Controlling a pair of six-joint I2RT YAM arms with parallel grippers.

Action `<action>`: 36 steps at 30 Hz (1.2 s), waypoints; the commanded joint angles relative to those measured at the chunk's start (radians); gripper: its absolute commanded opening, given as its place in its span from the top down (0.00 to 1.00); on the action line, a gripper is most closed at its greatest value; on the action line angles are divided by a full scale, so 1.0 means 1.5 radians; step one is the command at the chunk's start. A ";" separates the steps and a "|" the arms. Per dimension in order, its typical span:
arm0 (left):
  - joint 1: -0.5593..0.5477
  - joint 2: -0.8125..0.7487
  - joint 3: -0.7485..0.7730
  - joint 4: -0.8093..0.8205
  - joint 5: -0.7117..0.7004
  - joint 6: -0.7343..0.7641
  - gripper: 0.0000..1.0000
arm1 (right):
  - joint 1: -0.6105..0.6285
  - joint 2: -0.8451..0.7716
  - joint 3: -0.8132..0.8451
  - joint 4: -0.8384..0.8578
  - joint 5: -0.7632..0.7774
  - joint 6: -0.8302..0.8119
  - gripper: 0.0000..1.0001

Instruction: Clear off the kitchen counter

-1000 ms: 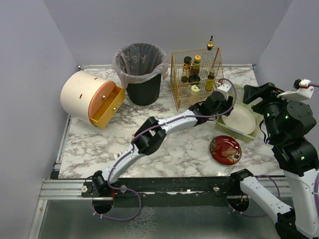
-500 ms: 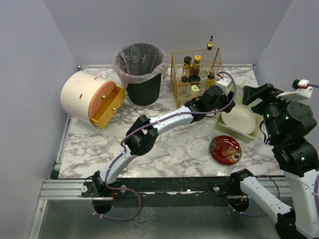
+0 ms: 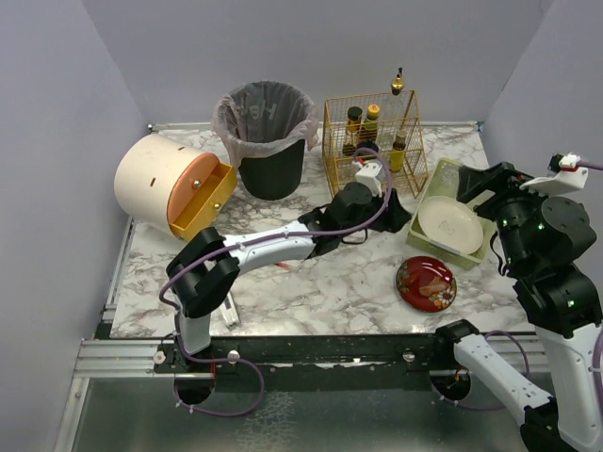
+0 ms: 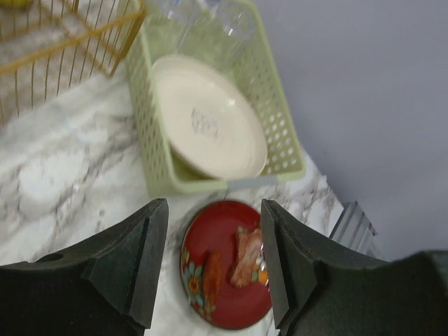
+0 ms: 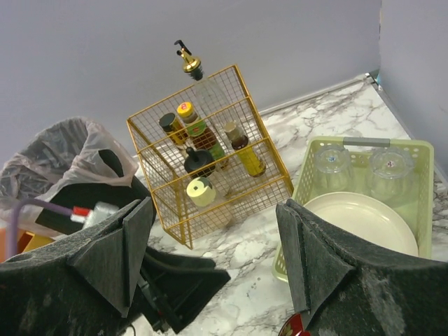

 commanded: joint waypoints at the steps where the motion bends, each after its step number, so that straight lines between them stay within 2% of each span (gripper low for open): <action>1: -0.008 -0.032 -0.125 0.039 0.021 -0.122 0.39 | -0.001 -0.012 -0.011 0.004 -0.013 -0.005 0.22; 6: -0.013 -0.017 -0.179 0.058 0.065 -0.152 0.38 | -0.001 -0.015 -0.017 0.005 -0.018 0.000 0.22; 15: -0.014 0.082 -0.174 0.107 0.163 -0.172 0.34 | -0.001 -0.010 -0.021 0.000 -0.025 0.001 0.22; 31: -0.028 0.172 -0.152 0.106 0.207 -0.169 0.33 | -0.001 -0.002 -0.029 0.002 -0.029 -0.002 0.22; 36: -0.029 0.196 -0.123 0.076 0.208 -0.173 0.38 | 0.000 -0.005 -0.032 0.002 -0.025 -0.003 0.22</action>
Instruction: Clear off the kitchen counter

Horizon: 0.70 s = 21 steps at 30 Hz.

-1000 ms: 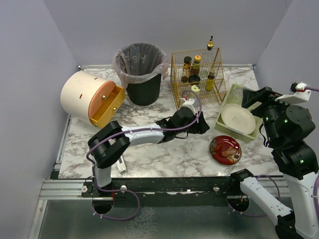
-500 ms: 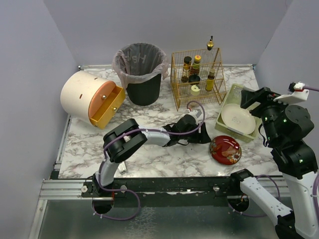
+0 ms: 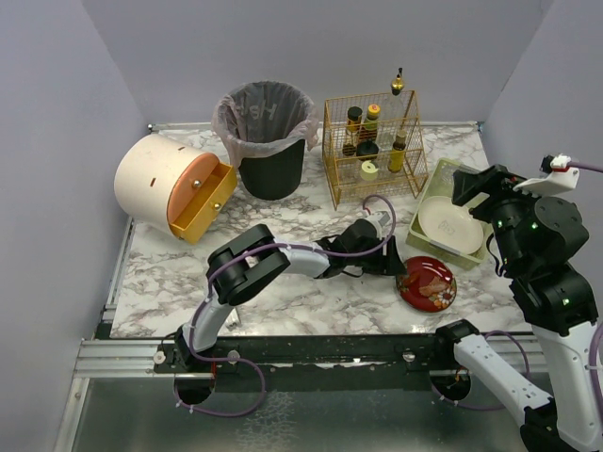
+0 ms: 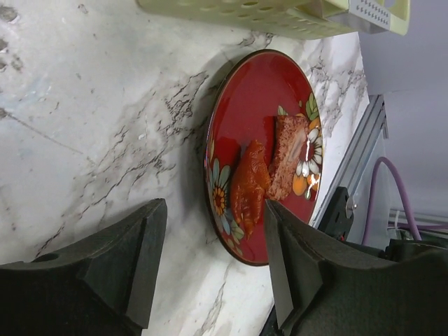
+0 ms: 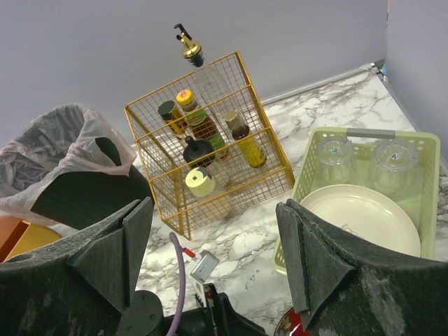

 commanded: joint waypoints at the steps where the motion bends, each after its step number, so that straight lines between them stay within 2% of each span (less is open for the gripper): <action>1: -0.007 0.039 0.032 -0.048 0.012 0.000 0.39 | 0.000 0.000 -0.009 0.003 -0.010 -0.003 0.22; 9: -0.007 0.069 0.092 -0.143 -0.025 0.012 0.50 | 0.000 -0.001 -0.010 0.005 -0.009 -0.004 0.22; 21: -0.018 0.094 0.128 -0.180 -0.025 0.028 0.53 | -0.001 -0.001 -0.013 0.009 -0.006 -0.010 0.22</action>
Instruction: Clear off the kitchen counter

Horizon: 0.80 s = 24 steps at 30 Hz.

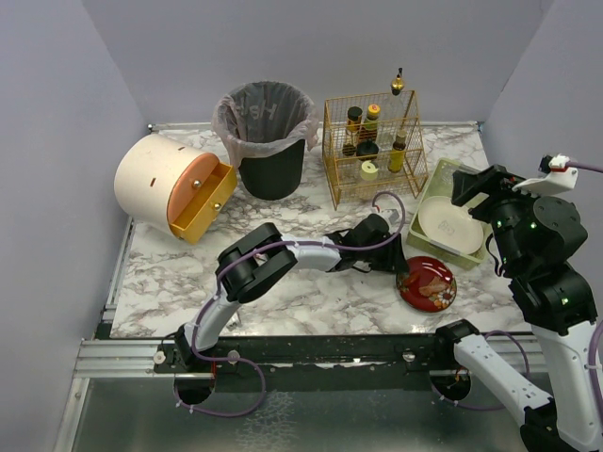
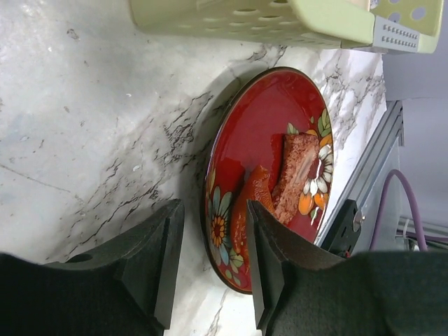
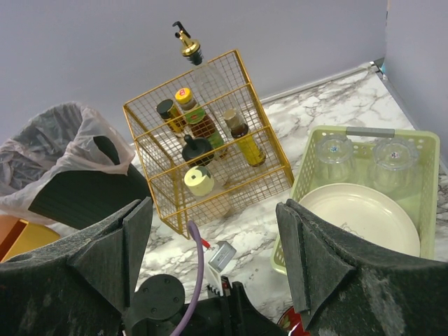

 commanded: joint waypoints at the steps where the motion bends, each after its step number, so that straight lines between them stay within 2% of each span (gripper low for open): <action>1: -0.017 0.042 0.016 -0.071 -0.018 0.029 0.53 | -0.001 -0.001 -0.011 0.010 -0.006 -0.011 0.22; 4: -0.021 0.049 0.024 -0.079 -0.016 0.033 0.55 | -0.001 -0.001 -0.015 0.011 -0.005 -0.011 0.22; 9: -0.021 0.056 0.027 -0.080 -0.008 0.032 0.71 | -0.001 -0.001 -0.017 0.013 -0.006 -0.010 0.22; 14: -0.021 0.049 0.027 -0.087 -0.010 0.042 0.81 | -0.001 0.000 -0.019 0.013 -0.005 -0.012 0.22; 19: -0.018 0.014 0.000 -0.101 -0.028 0.058 0.90 | -0.001 0.000 -0.025 0.016 -0.005 -0.011 0.22; 24: -0.005 -0.051 -0.067 -0.101 -0.052 0.064 0.92 | -0.001 0.001 -0.037 0.025 -0.014 -0.003 0.22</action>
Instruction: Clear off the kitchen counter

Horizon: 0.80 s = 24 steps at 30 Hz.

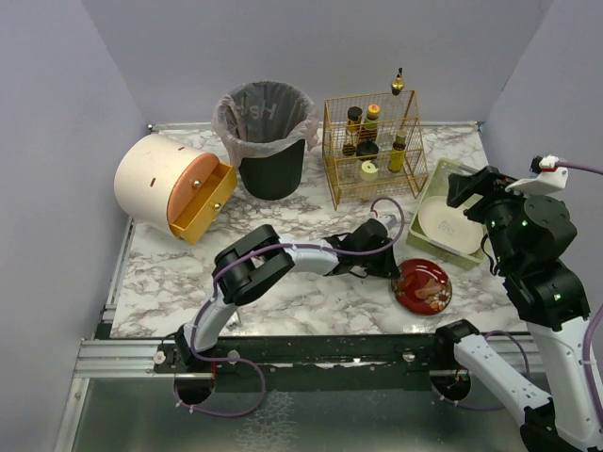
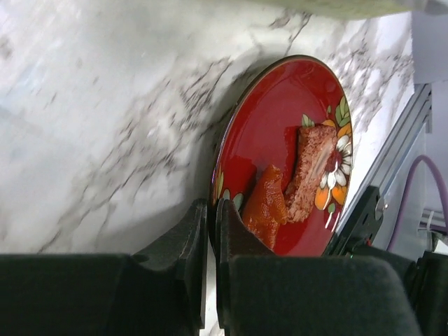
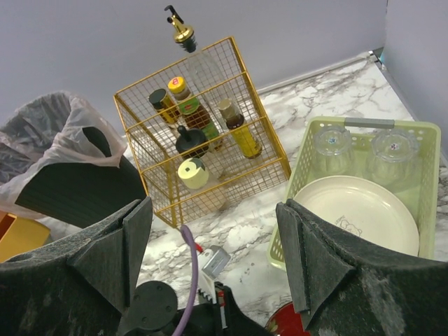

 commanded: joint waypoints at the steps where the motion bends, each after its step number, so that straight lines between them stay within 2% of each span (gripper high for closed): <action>1: 0.009 -0.064 -0.080 -0.074 -0.044 0.040 0.93 | 0.000 0.002 -0.017 0.021 -0.017 -0.001 0.22; 5: 0.018 -0.124 -0.145 -0.068 -0.061 0.053 0.96 | -0.001 0.008 -0.028 0.028 -0.034 0.009 0.22; 10: 0.047 -0.195 -0.247 -0.001 -0.037 0.049 1.00 | -0.001 0.026 -0.040 0.031 -0.089 0.007 0.21; 14: 0.075 -0.246 -0.317 0.060 -0.004 0.053 1.00 | 0.000 0.039 -0.060 0.043 -0.143 0.001 0.21; 24: 0.156 -0.318 -0.414 0.156 0.114 0.059 1.00 | -0.001 0.126 -0.125 0.064 -0.345 -0.024 0.20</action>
